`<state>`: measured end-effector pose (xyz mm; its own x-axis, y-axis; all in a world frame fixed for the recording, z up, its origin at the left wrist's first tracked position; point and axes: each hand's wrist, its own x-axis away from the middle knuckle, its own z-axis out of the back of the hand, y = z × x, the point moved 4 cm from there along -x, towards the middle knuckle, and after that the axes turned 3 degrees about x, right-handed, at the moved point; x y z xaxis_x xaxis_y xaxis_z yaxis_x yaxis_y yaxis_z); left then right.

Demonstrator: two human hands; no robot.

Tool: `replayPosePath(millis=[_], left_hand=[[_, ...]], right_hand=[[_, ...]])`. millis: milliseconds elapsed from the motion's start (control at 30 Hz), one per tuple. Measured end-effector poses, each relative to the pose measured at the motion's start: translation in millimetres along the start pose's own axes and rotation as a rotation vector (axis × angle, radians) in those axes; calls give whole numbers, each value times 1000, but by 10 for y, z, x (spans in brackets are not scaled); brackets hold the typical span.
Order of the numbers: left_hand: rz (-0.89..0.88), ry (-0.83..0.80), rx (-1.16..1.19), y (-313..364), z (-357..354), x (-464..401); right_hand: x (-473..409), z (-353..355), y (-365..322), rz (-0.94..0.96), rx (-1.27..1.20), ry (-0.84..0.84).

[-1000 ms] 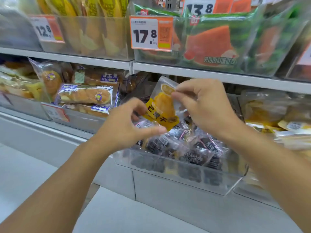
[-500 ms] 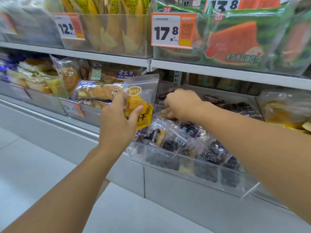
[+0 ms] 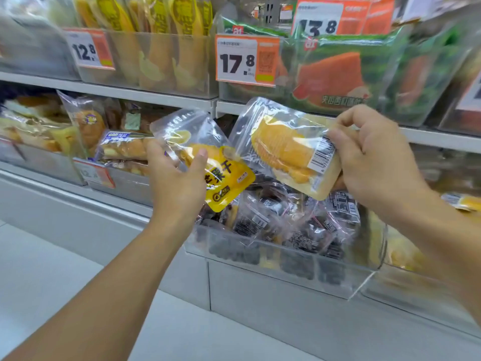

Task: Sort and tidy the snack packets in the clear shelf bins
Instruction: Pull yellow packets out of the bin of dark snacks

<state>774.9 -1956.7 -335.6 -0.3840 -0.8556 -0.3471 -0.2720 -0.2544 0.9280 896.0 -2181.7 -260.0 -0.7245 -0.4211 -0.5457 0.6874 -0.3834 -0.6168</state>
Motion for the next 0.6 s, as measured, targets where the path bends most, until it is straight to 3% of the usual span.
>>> replayPosePath(millis=[67,133,233,300,367,500,600], left_hand=[[175,-143,193,112,-249,200],[324,-242,339,253,-535,465],[485,-399,528,483,-1022,817],[460,-459,589,595,-1338,1016],[408,-450,587,654,-1613,1167],[273,-720,610,747,-2152,1400],[169,-858,550,812,-2437,1500]], right_hand=[[81,102,141,-201,-195,-25],[108,216,254,-294,-234,-25],[89,519,371,-171,-32,110],[121,756,453,-108,64,162],[159,1023,574,-153,-88,144],[278,1528,860,-296,-479,-167],[407,1728,1048,-220,-379,-107]])
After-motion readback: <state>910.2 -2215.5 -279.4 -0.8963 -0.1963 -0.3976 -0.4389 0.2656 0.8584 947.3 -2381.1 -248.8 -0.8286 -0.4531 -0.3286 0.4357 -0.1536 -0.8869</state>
